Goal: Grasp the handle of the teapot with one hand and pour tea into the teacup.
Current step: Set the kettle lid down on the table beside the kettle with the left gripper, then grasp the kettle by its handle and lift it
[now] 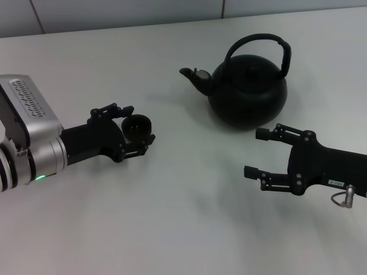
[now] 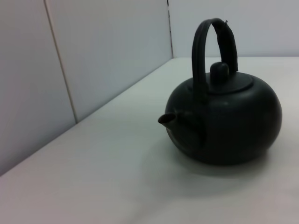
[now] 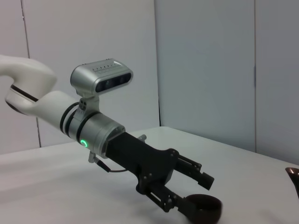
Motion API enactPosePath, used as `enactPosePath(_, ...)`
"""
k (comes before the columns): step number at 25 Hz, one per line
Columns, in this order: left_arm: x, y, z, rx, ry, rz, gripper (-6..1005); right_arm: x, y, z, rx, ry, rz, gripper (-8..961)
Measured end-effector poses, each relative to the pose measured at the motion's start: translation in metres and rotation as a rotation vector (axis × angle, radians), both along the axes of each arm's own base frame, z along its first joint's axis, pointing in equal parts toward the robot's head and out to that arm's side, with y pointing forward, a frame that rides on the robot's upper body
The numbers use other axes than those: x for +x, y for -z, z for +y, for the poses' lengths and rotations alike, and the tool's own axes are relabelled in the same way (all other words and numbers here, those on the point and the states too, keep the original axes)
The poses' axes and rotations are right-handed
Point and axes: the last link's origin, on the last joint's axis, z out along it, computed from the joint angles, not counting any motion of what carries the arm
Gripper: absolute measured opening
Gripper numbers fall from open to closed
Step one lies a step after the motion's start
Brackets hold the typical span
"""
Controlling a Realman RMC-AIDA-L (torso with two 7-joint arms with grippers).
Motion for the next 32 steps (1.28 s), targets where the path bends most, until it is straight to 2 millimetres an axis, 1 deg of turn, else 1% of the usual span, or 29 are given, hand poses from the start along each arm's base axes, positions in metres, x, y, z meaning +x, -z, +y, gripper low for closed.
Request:
enactPosePath(6, 0.000, -0.005, 0.001, 0.017, 0.004, -0.004, 797, 0.001, 0.000, 0.000, 0.003, 0.005, -0.002, 838)
enactPosePath(8, -0.004, -0.013, -0.003, 0.045, 0.006, -0.011, 797, 0.003, -0.002, -0.001, 0.020, 0.015, 0.006, 838)
enactPosePath(9, -0.004, -0.013, -0.003, 0.045, 0.006, -0.011, 797, 0.003, -0.002, -0.001, 0.020, 0.015, 0.006, 838)
enactPosePath(10, -0.007, -0.017, -0.006, 0.056, 0.003, -0.016, 797, 0.004, -0.006, -0.003, 0.055, 0.027, 0.024, 838)
enactPosePath(11, -0.009, -0.021, -0.010, 0.066, 0.001, -0.023, 798, 0.004, -0.006, -0.003, 0.055, 0.027, 0.024, 838)
enactPosePath(12, -0.013, -0.025, -0.013, 0.073, -0.006, -0.026, 798, 0.006, -0.010, -0.004, 0.085, 0.037, 0.040, 838)
enactPosePath(13, -0.021, -0.034, -0.022, 0.088, -0.023, -0.041, 798, 0.008, -0.017, -0.004, 0.145, 0.058, 0.069, 838)
enactPosePath(14, -0.024, -0.038, -0.026, 0.094, -0.031, -0.050, 798, 0.008, -0.017, -0.004, 0.145, 0.058, 0.069, 838)
enactPosePath(16, -0.028, -0.041, -0.029, 0.093, -0.041, -0.055, 799, 0.015, -0.031, -0.003, 0.269, 0.122, 0.122, 838)
enactPosePath(17, -0.031, -0.044, -0.032, 0.092, -0.050, -0.060, 799, 0.015, -0.031, -0.003, 0.269, 0.122, 0.122, 838)
enactPosePath(18, -0.036, -0.047, -0.036, 0.083, -0.060, -0.066, 799, 0.021, -0.039, -0.001, 0.350, 0.178, 0.156, 838)
enactPosePath(19, -0.036, -0.047, -0.036, 0.083, -0.060, -0.066, 799, 0.021, -0.039, -0.001, 0.350, 0.178, 0.156, 838)
enactPosePath(20, -0.038, -0.048, -0.038, 0.081, -0.062, -0.066, 799, 0.027, -0.046, 0.003, 0.428, 0.239, 0.187, 838)
enactPosePath(22, -0.040, -0.048, -0.040, 0.072, -0.064, -0.068, 799, 0.029, -0.048, 0.005, 0.455, 0.263, 0.193, 838)
enactPosePath(23, -0.041, -0.048, -0.042, 0.060, -0.064, -0.065, 799, 0.032, -0.050, 0.011, 0.482, 0.297, 0.193, 838)
enactPosePath(24, -0.041, -0.048, -0.043, 0.057, -0.064, -0.063, 799, 0.032, -0.050, 0.011, 0.482, 0.297, 0.193, 838)
enactPosePath(25, -0.041, -0.047, -0.043, 0.053, -0.063, -0.060, 799, 0.033, -0.049, 0.018, 0.488, 0.320, 0.184, 837)
enactPosePath(26, -0.041, -0.047, -0.043, 0.053, -0.063, -0.060, 799, 0.033, -0.049, 0.018, 0.488, 0.320, 0.184, 837)
enactPosePath(27, -0.041, -0.046, -0.044, 0.051, -0.063, -0.059, 799, 0.033, -0.047, 0.023, 0.488, 0.330, 0.180, 837)
enactPosePath(28, -0.041, -0.045, -0.044, 0.046, -0.067, -0.058, 799, 0.031, -0.044, 0.031, 0.486, 0.347, 0.177, 837)
enactPosePath(29, -0.041, -0.045, -0.044, 0.046, -0.067, -0.058, 799, 0.031, -0.044, 0.031, 0.486, 0.347, 0.177, 837)
enactPosePath(32, -0.041, -0.045, -0.044, 0.043, -0.071, -0.057, 799, 0.029, -0.040, 0.042, 0.486, 0.366, 0.170, 837)
